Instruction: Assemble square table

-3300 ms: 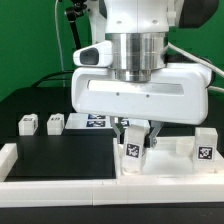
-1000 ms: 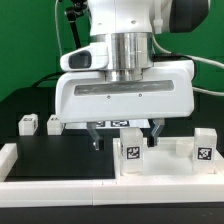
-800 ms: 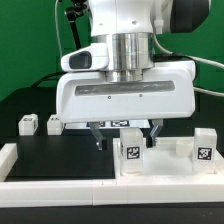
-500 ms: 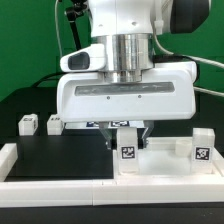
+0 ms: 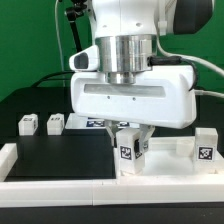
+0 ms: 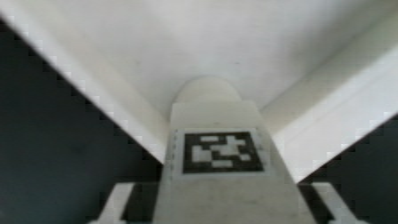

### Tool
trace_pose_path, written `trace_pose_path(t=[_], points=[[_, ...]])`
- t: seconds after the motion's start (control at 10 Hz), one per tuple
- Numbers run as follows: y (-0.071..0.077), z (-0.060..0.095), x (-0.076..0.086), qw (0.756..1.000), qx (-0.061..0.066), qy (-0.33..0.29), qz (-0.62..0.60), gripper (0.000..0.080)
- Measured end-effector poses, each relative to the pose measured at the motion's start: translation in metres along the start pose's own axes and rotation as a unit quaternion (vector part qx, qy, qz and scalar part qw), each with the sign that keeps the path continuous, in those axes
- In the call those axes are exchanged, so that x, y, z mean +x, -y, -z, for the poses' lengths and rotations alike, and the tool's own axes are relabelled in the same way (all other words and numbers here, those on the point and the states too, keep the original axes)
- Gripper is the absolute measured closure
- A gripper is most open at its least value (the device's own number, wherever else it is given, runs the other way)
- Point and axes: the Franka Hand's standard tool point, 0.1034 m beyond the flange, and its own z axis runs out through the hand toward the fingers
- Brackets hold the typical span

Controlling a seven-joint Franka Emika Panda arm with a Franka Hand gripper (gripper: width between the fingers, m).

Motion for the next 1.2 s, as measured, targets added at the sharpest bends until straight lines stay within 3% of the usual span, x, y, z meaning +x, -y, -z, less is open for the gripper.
trace_pose_path(t=[0.2,0.4,0.5,0.6,0.7,0.8,0.9,1.0,1.2], points=[[0.001,0.000,-0.002,0.983,0.002,0.020,-0.181,0.0512],[0.003,0.000,-0.004,0.929,0.020,0.049,-0.367,0.0512],[0.003,0.000,-0.003,0.908,0.022,0.054,-0.414,0.0511],[0.002,0.000,-0.003,0.904,0.023,0.053,-0.423,0.0511],[0.002,-0.001,-0.003,0.907,0.023,0.053,-0.416,0.0459],[0.003,0.000,-0.004,0.923,0.021,0.048,-0.382,0.0324],[0.007,0.001,-0.007,0.946,0.015,0.038,-0.321,0.0324],[0.009,0.002,-0.009,0.967,0.015,0.034,-0.253,0.0183],[0.010,0.002,-0.011,0.996,0.016,0.027,-0.079,0.0160]])
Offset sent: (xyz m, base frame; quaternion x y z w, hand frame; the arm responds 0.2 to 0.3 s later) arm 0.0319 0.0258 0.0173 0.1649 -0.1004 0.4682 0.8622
